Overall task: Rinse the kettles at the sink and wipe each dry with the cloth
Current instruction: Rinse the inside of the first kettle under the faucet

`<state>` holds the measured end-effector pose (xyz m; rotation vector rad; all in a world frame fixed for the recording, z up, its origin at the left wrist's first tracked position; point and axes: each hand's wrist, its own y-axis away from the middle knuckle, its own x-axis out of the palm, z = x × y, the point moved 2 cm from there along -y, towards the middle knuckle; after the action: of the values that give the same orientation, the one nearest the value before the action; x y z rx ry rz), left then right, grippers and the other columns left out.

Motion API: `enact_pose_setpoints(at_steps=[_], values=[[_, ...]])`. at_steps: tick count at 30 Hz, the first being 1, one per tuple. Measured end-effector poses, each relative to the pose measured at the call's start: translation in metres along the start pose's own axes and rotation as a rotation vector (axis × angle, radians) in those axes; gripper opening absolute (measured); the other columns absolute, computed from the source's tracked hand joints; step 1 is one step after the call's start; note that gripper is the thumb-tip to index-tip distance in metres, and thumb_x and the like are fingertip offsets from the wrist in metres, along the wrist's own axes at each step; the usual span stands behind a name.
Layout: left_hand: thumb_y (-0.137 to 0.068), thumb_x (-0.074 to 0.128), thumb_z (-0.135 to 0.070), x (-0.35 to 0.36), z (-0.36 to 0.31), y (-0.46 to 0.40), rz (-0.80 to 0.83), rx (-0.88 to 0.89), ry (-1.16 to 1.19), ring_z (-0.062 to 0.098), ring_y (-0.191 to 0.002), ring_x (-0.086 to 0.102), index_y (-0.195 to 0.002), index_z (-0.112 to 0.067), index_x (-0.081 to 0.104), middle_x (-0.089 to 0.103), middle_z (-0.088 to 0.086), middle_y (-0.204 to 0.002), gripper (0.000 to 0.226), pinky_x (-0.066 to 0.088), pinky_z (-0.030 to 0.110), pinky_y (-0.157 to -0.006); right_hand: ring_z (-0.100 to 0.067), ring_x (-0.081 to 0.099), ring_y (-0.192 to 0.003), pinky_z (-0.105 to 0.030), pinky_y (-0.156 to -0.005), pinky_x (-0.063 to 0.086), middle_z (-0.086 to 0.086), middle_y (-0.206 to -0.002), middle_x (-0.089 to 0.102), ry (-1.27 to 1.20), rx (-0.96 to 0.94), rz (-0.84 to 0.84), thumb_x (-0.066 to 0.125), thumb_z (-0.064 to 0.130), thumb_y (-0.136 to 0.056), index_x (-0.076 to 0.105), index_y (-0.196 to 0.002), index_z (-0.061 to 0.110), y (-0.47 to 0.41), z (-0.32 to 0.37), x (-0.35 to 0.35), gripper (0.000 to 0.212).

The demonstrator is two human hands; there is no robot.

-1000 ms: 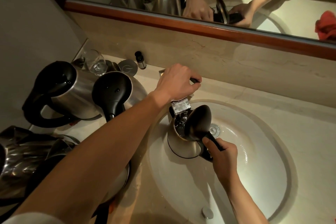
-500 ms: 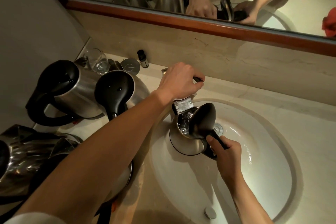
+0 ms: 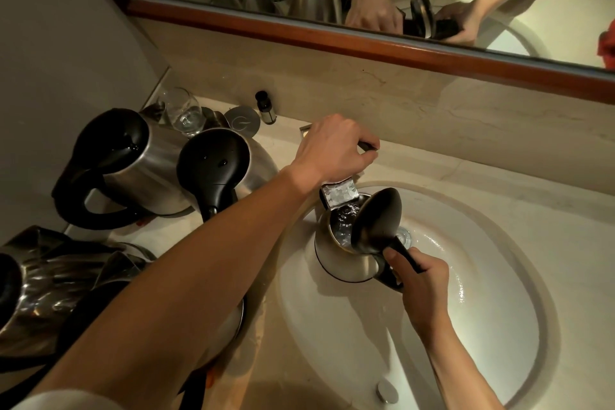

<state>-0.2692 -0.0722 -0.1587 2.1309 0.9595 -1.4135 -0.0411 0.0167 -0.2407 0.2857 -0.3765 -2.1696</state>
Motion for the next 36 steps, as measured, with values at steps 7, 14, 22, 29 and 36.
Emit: enact_pose_setpoints(at_steps=[7, 14, 22, 29, 36], values=[[-0.089, 0.059, -0.037, -0.0006, -0.0004, 0.0000, -0.013, 0.012, -0.008, 0.017, -0.094, 0.067, -0.102, -0.034, 0.077, 0.076, -0.014, -0.100, 0.022, 0.051, 0.032, -0.077, -0.008, 0.029, -0.051, -0.012, -0.049, 0.041, 0.000, -0.055, 0.031, -0.020, 0.004, 0.013, 0.072, 0.019, -0.072, 0.045, -0.043, 0.021, -0.0015, 0.0050, 0.0007, 0.040], [-0.086, 0.055, -0.041, 0.0003, -0.0001, -0.0004, 0.008, -0.016, -0.019, 0.020, -0.091, 0.067, -0.100, -0.037, 0.077, 0.076, -0.011, -0.094, 0.026, 0.053, 0.036, -0.076, -0.005, 0.027, -0.048, -0.008, -0.046, 0.036, -0.002, -0.058, 0.029, 0.012, -0.034, -0.023, 0.068, -0.011, -0.090, 0.041, -0.051, 0.012, -0.0022, 0.0077, 0.0005, 0.052], [-0.088, 0.056, -0.039, 0.0006, 0.0001, -0.0010, 0.001, -0.002, -0.012, 0.018, -0.091, 0.068, -0.102, -0.036, 0.077, 0.076, -0.012, -0.095, 0.026, 0.053, 0.035, -0.076, -0.005, 0.029, -0.048, -0.009, -0.047, 0.036, -0.001, -0.055, 0.031, 0.000, -0.053, -0.010, 0.073, -0.007, -0.088, 0.044, -0.047, 0.016, -0.0028, 0.0067, 0.0008, 0.056], [-0.087, 0.057, -0.038, 0.0007, -0.0002, -0.0006, -0.003, 0.001, -0.010, 0.019, -0.088, 0.068, -0.100, -0.035, 0.077, 0.077, -0.012, -0.093, 0.025, 0.052, 0.034, -0.074, -0.009, 0.028, -0.051, -0.012, -0.048, 0.037, -0.001, -0.056, 0.030, -0.015, -0.044, 0.009, 0.071, 0.022, -0.072, 0.043, -0.049, 0.016, -0.0032, 0.0041, 0.0010, 0.037], [-0.086, 0.056, -0.039, 0.0007, -0.0003, -0.0003, -0.002, -0.005, -0.011, 0.018, -0.088, 0.068, -0.100, -0.035, 0.077, 0.077, -0.012, -0.092, 0.026, 0.053, 0.034, -0.075, -0.008, 0.027, -0.052, -0.011, -0.049, 0.038, -0.005, -0.061, 0.028, -0.004, -0.044, 0.021, 0.078, 0.009, -0.079, 0.042, -0.054, 0.011, -0.0056, 0.0013, 0.0002, 0.044]])
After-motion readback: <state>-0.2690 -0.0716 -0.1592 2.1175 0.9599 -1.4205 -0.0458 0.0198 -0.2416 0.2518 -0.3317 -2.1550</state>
